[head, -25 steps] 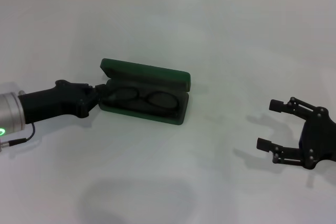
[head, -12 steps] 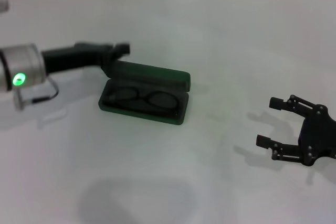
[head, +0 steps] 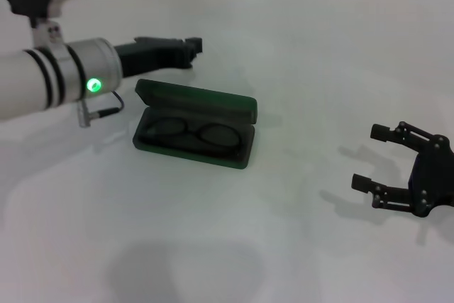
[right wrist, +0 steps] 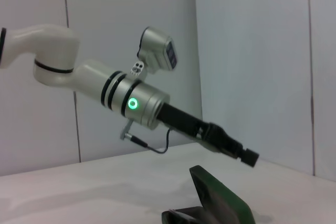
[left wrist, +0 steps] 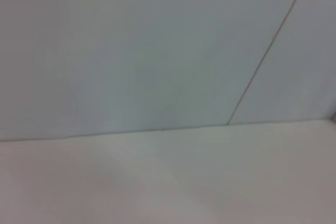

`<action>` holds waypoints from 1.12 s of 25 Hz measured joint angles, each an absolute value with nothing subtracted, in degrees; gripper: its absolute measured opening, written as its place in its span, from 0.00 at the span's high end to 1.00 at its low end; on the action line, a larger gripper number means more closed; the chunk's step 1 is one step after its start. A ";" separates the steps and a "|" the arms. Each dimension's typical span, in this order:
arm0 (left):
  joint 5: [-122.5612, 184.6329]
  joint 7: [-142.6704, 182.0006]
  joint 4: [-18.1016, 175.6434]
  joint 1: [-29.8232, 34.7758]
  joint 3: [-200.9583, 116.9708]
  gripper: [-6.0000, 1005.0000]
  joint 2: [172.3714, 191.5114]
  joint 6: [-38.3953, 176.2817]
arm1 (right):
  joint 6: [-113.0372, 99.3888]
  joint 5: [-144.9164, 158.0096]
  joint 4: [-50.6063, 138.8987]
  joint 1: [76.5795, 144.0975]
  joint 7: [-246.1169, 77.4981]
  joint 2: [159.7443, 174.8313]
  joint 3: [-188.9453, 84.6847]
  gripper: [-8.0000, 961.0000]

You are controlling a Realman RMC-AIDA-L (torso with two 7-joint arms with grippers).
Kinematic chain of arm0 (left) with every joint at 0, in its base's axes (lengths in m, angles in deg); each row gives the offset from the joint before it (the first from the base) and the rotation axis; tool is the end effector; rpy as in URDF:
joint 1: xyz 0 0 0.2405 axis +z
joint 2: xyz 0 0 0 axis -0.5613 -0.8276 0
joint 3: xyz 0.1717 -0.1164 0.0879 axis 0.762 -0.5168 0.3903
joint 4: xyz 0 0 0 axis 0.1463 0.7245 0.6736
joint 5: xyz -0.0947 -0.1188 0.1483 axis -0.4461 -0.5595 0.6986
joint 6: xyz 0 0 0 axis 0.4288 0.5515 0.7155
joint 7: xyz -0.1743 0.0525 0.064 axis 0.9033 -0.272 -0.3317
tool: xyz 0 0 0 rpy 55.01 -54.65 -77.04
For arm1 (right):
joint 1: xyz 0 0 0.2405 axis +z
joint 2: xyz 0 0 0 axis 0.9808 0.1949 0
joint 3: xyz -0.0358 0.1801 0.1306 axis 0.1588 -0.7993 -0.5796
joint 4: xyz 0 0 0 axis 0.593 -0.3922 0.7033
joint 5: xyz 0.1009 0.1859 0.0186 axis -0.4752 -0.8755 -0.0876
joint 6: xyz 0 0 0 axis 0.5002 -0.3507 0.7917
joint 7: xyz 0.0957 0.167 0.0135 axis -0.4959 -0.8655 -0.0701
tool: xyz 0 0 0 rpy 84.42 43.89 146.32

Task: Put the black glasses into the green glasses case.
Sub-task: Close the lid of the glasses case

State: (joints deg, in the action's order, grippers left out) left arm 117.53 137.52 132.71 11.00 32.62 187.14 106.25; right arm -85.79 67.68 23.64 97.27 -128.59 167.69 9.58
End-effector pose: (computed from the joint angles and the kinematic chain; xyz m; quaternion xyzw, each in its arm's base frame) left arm -0.1943 0.4050 -0.0517 -0.8472 -0.4014 -0.2139 0.2746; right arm 0.2475 0.2846 -0.0363 -0.9242 0.0955 0.3124 0.1979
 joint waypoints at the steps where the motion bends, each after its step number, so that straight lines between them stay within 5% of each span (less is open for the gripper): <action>1: 117.41 137.40 132.83 11.36 34.72 0.91 187.18 104.12 | -85.79 67.68 23.64 97.28 -128.55 167.69 9.56 0.08; 28: 115.53 133.51 133.41 15.96 39.67 0.91 187.07 99.96 | -84.44 67.78 23.82 98.20 -128.42 168.01 9.74 0.08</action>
